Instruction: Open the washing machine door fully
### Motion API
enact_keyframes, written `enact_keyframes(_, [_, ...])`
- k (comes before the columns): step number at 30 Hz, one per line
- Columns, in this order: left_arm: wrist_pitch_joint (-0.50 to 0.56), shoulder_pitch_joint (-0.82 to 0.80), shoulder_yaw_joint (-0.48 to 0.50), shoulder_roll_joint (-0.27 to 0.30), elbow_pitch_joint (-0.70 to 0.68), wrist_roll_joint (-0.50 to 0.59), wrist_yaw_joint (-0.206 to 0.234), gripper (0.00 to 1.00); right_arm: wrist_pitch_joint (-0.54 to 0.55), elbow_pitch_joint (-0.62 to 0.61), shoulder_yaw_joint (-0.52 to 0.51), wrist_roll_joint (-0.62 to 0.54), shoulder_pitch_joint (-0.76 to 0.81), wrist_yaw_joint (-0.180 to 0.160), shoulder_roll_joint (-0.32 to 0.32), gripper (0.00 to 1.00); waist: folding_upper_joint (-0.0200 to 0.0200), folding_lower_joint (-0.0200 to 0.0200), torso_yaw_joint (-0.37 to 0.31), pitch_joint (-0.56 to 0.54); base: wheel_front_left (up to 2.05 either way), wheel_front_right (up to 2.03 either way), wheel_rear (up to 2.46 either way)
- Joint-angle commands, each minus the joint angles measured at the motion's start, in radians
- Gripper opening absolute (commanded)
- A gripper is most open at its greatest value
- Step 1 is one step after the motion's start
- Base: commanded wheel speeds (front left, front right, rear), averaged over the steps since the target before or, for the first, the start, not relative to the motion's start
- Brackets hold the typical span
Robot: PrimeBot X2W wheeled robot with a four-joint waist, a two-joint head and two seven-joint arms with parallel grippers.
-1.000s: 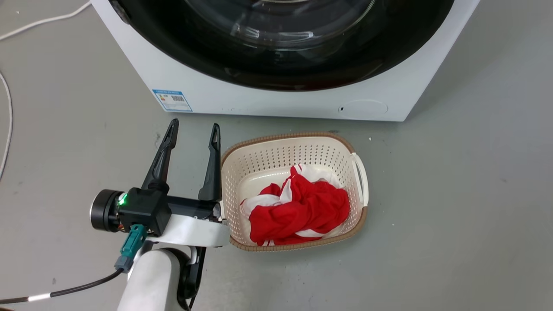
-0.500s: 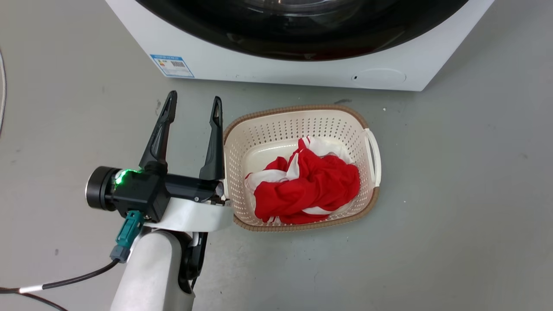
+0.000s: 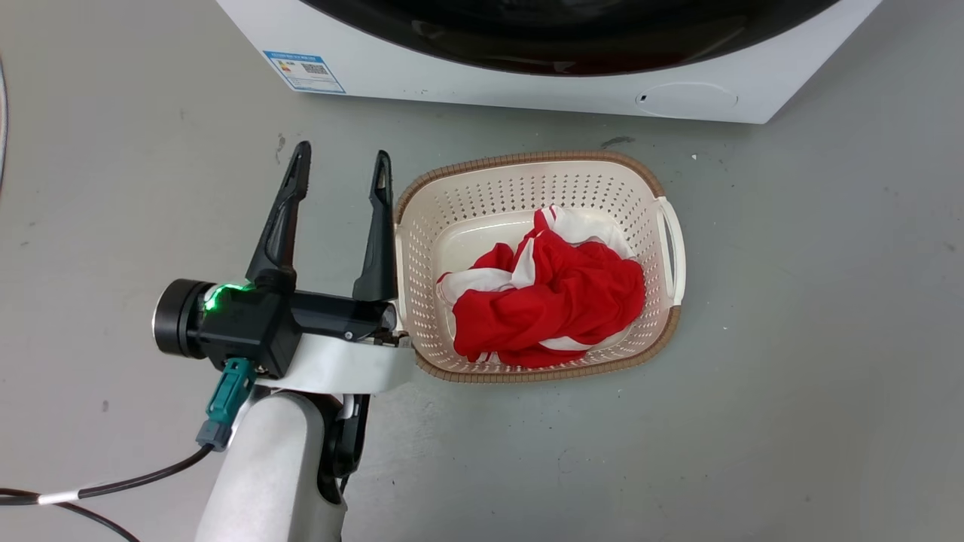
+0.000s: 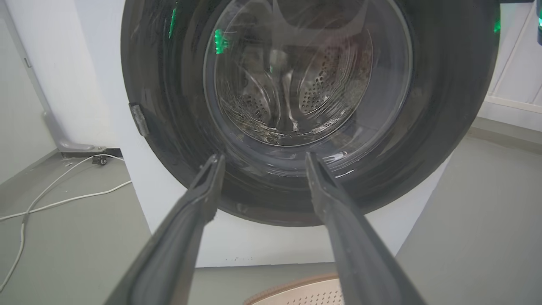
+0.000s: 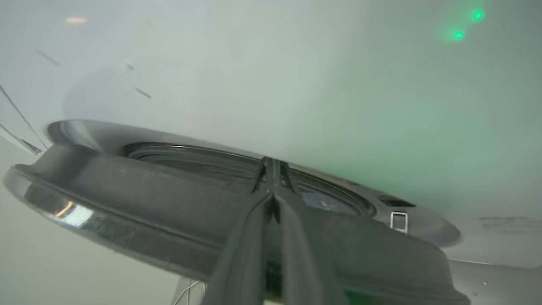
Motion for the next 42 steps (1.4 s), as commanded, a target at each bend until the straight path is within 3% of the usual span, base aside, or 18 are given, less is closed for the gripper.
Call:
enact_keyframes(1, [-0.002,-0.016,-0.004,0.0,0.0,-0.005,0.007,1.0,0.024,0.0,-0.008,0.015,-0.009,-0.001,0.014,0.0,0.0,-0.0001,0.003,0.002,0.0,0.0,0.0])
enact_keyframes(15, [-0.002,-0.016,-0.006,0.0,0.017,-0.009,0.01,1.0,0.276,-0.089,-0.037,0.095,0.085,-0.001,0.011,0.0,0.0,-0.0001,-0.01,-0.02,0.0,0.0,0.0])
enact_keyframes(22, [-0.002,0.012,-0.005,0.0,0.043,-0.011,0.0,1.0,0.389,-0.133,-0.057,0.146,0.179,-0.001,0.025,0.0,0.0,-0.0001,-0.017,-0.09,0.0,0.0,0.0])
enact_keyframes(42, [-0.002,0.13,0.027,0.0,0.108,0.004,-0.038,1.0,0.565,-0.293,-0.062,0.232,0.508,-0.001,0.161,0.0,0.0,-0.0001,-0.029,-0.318,0.0,0.0,0.0])
